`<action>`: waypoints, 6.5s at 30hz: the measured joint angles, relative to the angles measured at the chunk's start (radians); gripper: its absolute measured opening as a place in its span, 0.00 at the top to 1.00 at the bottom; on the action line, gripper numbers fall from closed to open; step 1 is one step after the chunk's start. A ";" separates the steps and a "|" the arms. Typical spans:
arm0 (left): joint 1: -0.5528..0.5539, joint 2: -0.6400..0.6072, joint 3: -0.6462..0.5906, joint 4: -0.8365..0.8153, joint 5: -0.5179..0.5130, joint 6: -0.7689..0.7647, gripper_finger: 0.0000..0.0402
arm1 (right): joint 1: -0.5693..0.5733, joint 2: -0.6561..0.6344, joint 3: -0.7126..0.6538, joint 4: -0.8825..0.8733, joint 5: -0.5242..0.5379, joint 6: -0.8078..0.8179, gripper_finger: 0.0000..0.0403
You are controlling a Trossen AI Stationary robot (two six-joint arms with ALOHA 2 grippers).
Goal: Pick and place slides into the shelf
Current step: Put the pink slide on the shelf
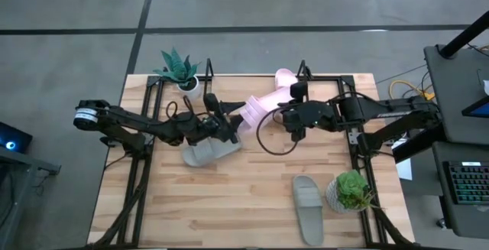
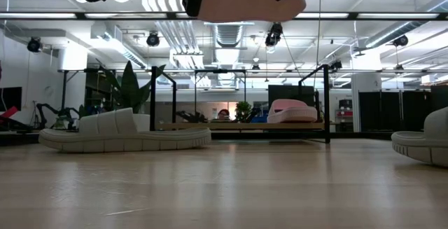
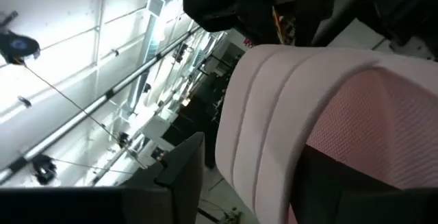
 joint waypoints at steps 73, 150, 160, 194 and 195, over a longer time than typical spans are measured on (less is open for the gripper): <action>0.053 -0.066 -0.037 -0.056 0.110 -0.044 1.00 | -0.048 -0.230 0.014 -0.047 -0.376 0.154 0.57; 0.190 -0.171 -0.074 -0.117 0.509 -0.368 0.83 | 0.046 -0.103 0.016 -0.046 -0.090 -0.010 0.86; 0.189 -0.270 -0.073 -0.262 0.291 -0.364 0.52 | 0.054 -0.104 0.000 -0.076 0.002 0.062 0.86; 0.188 -0.134 0.047 -0.431 0.241 -0.328 0.59 | 0.058 -0.103 -0.013 -0.109 0.036 0.110 0.87; 0.188 -0.134 0.047 -0.432 0.241 -0.328 0.63 | 0.058 -0.103 -0.013 -0.108 0.036 0.110 0.87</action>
